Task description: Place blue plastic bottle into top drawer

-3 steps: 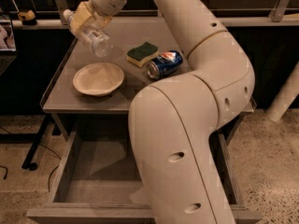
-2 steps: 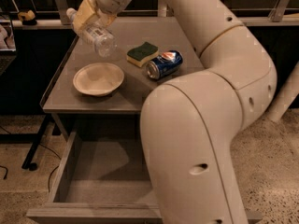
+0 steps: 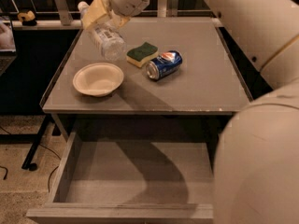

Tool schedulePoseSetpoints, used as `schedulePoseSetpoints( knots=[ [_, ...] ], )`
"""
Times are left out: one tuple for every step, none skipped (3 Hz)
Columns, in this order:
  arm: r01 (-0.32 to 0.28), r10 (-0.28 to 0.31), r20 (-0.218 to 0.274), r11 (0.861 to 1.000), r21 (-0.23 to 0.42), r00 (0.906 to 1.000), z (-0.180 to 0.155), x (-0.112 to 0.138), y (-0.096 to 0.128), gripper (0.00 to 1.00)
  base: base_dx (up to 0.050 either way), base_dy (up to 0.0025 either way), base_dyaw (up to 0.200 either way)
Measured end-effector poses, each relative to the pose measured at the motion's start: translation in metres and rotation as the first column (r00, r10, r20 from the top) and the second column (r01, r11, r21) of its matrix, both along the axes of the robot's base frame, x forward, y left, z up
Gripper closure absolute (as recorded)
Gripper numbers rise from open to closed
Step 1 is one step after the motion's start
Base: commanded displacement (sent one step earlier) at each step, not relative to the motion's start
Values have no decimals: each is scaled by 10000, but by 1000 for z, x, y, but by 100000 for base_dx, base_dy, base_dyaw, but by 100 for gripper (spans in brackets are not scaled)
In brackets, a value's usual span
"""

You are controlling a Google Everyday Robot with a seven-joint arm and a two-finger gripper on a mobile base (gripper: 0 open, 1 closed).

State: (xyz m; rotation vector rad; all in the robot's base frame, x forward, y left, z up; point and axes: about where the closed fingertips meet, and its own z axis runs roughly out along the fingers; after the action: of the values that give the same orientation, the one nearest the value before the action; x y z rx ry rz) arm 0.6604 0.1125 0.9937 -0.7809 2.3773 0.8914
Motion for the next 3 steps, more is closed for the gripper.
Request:
schedulePoseSetpoints(
  knots=[
    [701,-749,579,9942,818,9955,17,-29,-13,100,0,0,0],
    [1308,-1428,793,9815,1399,9866,8,-55,-15,100,0,0,0],
    [1497,-1579,588,9809,1243,9857,-24,-57,-12,100,0,0,0]
  ],
)
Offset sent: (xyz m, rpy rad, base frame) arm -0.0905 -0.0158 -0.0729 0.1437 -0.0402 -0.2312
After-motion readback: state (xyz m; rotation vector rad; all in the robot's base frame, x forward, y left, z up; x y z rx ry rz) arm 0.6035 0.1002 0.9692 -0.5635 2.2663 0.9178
